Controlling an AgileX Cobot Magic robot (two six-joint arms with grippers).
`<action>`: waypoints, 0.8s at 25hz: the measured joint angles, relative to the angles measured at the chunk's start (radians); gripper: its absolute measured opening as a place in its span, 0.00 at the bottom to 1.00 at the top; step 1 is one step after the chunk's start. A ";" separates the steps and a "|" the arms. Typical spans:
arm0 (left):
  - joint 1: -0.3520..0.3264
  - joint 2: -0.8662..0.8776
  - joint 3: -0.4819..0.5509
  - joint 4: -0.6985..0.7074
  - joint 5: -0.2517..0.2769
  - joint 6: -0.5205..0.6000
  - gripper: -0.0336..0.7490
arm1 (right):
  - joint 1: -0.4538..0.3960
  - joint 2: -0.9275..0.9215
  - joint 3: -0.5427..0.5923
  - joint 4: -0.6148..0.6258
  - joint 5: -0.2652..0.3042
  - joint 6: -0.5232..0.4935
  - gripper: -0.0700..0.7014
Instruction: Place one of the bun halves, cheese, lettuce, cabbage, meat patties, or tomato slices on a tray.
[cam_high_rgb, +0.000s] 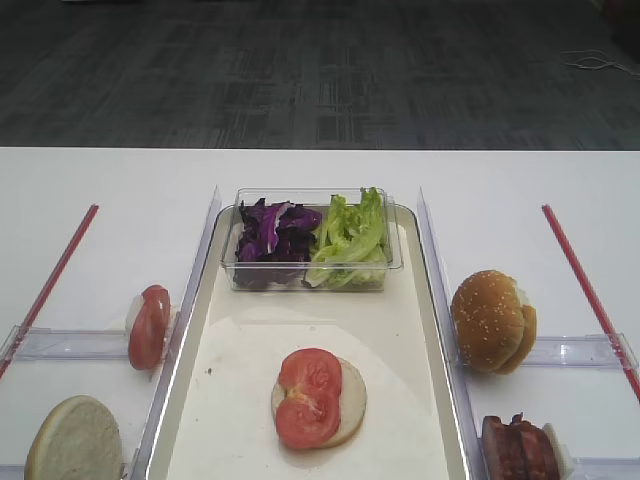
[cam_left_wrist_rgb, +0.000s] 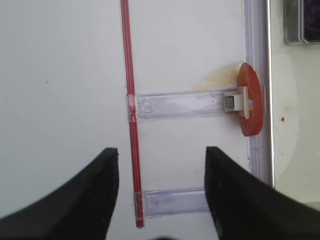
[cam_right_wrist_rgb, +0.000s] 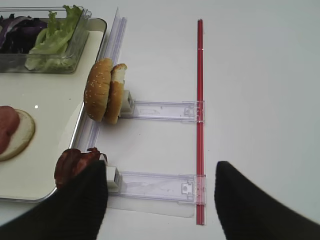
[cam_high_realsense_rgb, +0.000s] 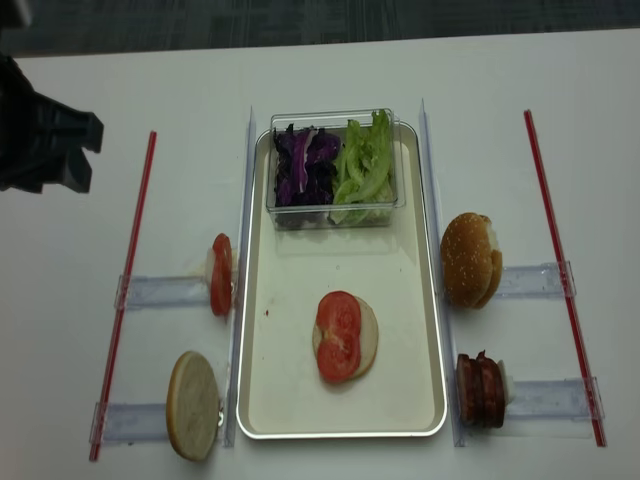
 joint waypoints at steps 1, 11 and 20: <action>0.000 -0.022 0.013 0.000 0.000 0.002 0.55 | 0.000 0.000 0.000 0.000 0.000 0.000 0.70; 0.000 -0.289 0.234 -0.001 0.011 0.002 0.55 | 0.000 0.000 0.000 0.000 0.000 0.000 0.70; 0.000 -0.485 0.363 -0.001 0.017 0.002 0.55 | 0.000 0.000 0.000 0.000 0.000 0.000 0.70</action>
